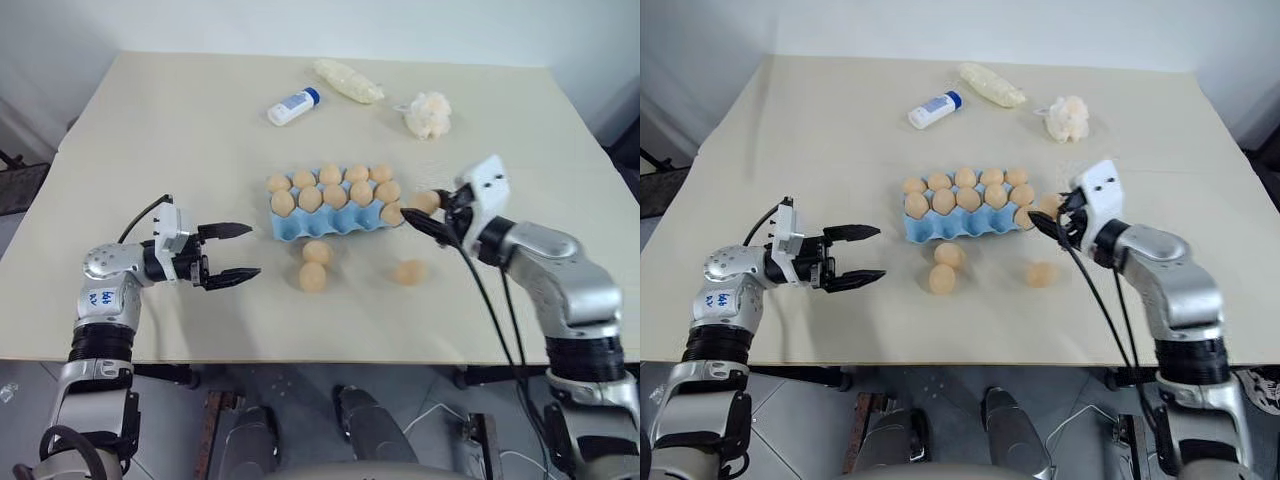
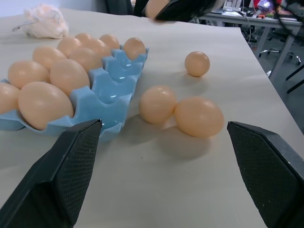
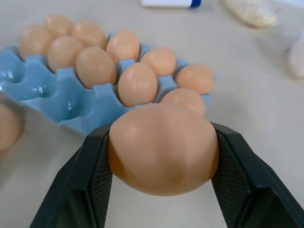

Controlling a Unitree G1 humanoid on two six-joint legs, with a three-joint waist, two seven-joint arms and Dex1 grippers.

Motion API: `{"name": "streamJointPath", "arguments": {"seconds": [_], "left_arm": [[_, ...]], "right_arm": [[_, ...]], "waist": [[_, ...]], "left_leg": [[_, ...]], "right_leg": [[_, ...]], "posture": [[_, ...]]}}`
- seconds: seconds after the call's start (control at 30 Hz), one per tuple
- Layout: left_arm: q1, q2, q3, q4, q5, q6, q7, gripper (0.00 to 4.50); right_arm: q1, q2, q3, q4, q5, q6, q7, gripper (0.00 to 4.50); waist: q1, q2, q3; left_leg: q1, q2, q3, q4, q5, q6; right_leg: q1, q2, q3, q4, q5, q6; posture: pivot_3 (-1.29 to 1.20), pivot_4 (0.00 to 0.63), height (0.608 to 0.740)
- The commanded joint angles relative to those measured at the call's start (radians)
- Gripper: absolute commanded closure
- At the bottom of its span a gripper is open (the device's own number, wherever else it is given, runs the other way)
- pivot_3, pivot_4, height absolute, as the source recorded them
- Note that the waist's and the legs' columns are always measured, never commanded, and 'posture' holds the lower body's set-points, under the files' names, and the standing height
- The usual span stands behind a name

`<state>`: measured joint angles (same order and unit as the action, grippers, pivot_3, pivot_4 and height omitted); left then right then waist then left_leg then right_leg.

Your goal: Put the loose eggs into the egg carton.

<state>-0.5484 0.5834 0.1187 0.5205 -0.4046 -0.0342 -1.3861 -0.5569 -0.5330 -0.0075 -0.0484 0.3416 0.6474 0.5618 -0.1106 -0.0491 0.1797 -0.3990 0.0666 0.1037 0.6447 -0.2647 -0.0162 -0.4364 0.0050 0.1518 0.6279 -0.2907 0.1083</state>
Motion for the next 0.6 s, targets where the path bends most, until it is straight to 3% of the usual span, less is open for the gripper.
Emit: {"name": "streamJointPath", "arguments": {"seconds": [0.03, 0.33, 0.53, 0.6], "left_arm": [[-0.017, 0.001, 0.014, -0.026, -0.011, -0.012, 0.009, 0.00], [-0.012, 0.005, 0.021, -0.034, -0.013, -0.019, 0.025, 0.00], [-0.016, 0.007, 0.023, -0.023, -0.011, -0.026, 0.031, 0.00], [-0.018, 0.006, 0.022, -0.019, -0.011, -0.029, 0.031, 0.00]], "right_arm": [[-0.076, 0.056, 0.036, 0.088, -0.054, -0.092, -0.011, 2.05], [-0.168, 0.160, 0.086, 0.235, -0.106, -0.174, 0.020, 2.05], [-0.163, 0.161, 0.086, 0.199, -0.101, -0.143, 0.050, 0.03], [-0.162, 0.161, 0.081, 0.187, -0.100, -0.140, 0.052, 0.03]], "waist": [[0.001, 0.000, 0.000], [0.001, 0.001, 0.000], [-0.001, 0.001, 0.000], [-0.004, 0.001, 0.000]], "left_leg": [[-0.006, 0.000, 0.000, 0.001, 0.000, 0.000], [-0.009, 0.001, 0.005, 0.003, 0.001, -0.002], [-0.008, 0.000, 0.005, 0.004, 0.003, -0.003], [-0.007, 0.000, 0.005, 0.004, 0.003, -0.003]], "right_leg": [[-0.006, 0.000, -0.001, 0.001, 0.000, 0.000], [-0.010, 0.000, -0.007, 0.008, -0.002, -0.001], [-0.009, -0.001, -0.007, 0.012, -0.002, -0.001], [-0.010, 0.000, -0.007, 0.014, -0.002, -0.001]], "posture": [[0.00, 0.150, 0.740], [0.00, 0.150, 0.740], [0.00, 0.150, 0.740], [0.00, 0.150, 0.740]]}}
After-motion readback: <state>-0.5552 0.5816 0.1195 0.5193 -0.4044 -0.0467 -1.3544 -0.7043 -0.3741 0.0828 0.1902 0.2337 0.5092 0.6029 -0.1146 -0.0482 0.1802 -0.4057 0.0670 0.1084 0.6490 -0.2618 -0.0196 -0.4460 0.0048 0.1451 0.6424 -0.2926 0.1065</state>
